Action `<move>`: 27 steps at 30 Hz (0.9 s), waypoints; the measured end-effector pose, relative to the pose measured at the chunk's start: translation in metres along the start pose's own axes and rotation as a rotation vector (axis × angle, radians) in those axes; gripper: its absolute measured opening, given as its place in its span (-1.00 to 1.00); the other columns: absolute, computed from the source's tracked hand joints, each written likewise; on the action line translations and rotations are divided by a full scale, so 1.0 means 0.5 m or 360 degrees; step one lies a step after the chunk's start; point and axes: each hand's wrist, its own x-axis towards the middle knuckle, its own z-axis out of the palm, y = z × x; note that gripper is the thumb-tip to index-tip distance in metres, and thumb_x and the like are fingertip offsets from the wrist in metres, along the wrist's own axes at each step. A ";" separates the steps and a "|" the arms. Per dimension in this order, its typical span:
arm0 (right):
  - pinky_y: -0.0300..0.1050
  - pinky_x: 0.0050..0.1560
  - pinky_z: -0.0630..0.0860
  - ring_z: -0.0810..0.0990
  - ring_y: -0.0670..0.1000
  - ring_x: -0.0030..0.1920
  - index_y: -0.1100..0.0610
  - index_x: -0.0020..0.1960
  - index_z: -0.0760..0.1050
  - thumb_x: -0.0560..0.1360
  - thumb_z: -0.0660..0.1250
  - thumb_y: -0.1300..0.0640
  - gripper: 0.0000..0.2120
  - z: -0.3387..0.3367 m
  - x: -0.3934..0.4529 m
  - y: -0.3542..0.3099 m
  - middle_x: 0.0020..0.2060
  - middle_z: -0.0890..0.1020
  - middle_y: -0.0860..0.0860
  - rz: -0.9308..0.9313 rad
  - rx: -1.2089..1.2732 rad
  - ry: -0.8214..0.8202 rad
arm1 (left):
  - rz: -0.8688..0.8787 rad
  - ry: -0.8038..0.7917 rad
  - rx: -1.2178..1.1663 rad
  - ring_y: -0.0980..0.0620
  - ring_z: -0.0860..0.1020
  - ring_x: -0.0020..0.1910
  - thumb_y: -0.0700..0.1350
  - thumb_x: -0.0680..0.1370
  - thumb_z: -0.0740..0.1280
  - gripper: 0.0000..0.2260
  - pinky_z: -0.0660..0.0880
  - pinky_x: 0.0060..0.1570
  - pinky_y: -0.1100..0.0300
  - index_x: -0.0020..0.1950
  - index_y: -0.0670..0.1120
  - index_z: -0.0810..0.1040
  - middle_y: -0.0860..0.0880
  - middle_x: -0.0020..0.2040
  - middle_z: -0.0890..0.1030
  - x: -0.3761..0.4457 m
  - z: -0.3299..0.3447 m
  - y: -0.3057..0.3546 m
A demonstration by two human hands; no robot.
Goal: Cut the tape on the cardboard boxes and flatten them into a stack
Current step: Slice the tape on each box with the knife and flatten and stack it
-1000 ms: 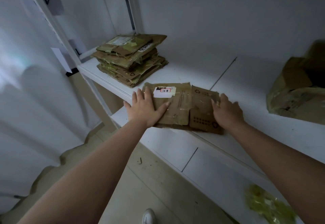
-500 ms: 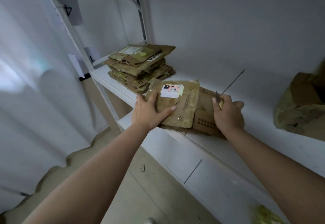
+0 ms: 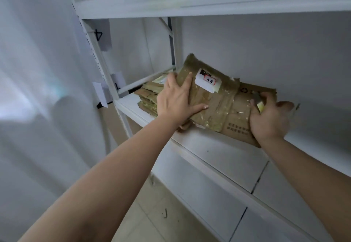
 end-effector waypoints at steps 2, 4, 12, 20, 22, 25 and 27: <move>0.02 -0.02 0.48 0.52 0.31 -0.11 0.02 0.35 0.36 0.55 0.25 0.03 -0.63 0.035 0.006 -0.062 0.24 0.29 0.25 0.0008 0.0036 0.0015 | 0.0031 0.0041 0.0013 -0.13 0.33 0.32 0.52 0.28 0.28 -0.05 0.50 0.02 0.01 0.54 0.12 0.09 -0.17 0.37 0.23 0.044 -0.007 -0.056; 0.02 0.00 0.47 0.53 0.31 -0.10 0.00 0.36 0.34 0.55 0.24 0.09 -0.62 0.069 0.017 -0.128 0.25 0.27 0.23 0.0024 0.0051 0.0012 | 0.0051 0.0106 0.0028 -0.14 0.34 0.31 0.51 0.28 0.29 -0.06 0.50 0.03 0.00 0.53 0.11 0.11 -0.18 0.38 0.23 0.090 -0.011 -0.115; -0.11 -0.15 0.38 0.47 0.15 -0.20 0.01 0.33 0.33 0.54 0.20 0.26 -0.61 0.188 0.068 -0.308 0.26 0.29 0.18 0.0031 -0.0008 -0.0015 | 0.0089 0.0199 0.0084 -0.18 0.32 0.31 0.45 0.31 0.34 -0.10 0.50 0.03 -0.04 0.52 0.12 0.12 -0.18 0.39 0.23 0.250 -0.002 -0.281; -0.06 -0.01 0.48 0.47 0.13 -0.18 0.07 0.36 0.31 0.50 0.15 0.37 -0.53 0.256 0.082 -0.347 0.26 0.21 0.18 0.0114 -0.0012 -0.0131 | 0.0126 0.0020 0.0041 -0.19 0.30 0.30 0.43 0.32 0.34 -0.13 0.48 0.04 -0.06 0.52 0.14 0.14 -0.18 0.37 0.24 0.329 0.064 -0.337; -0.05 0.05 0.47 0.50 0.19 -0.07 0.12 0.34 0.32 0.50 0.14 0.35 -0.58 0.273 0.079 -0.339 0.26 0.22 0.19 0.0172 -0.0055 -0.0258 | 0.0102 -0.0158 -0.0037 -0.21 0.29 0.32 0.43 0.32 0.35 -0.14 0.47 0.09 -0.09 0.52 0.14 0.17 -0.18 0.37 0.24 0.334 0.094 -0.347; 0.04 0.19 0.37 0.37 0.26 0.18 0.19 0.27 0.40 0.49 0.15 0.28 -0.65 0.290 0.075 -0.325 0.26 0.26 0.23 0.0236 -0.0374 -0.0295 | 0.0093 -0.0367 -0.0084 -0.23 0.30 0.32 0.45 0.31 0.34 -0.16 0.41 0.17 -0.10 0.50 0.12 0.24 -0.18 0.37 0.26 0.334 0.143 -0.360; 0.05 0.19 0.31 0.32 0.26 0.21 0.19 0.22 0.45 0.47 0.17 0.25 -0.68 0.294 0.081 -0.324 0.23 0.31 0.22 0.0117 -0.0585 -0.0179 | 0.0117 -0.0422 -0.0080 -0.23 0.32 0.32 0.47 0.30 0.31 -0.15 0.38 0.21 -0.08 0.49 0.12 0.25 -0.19 0.36 0.29 0.335 0.163 -0.363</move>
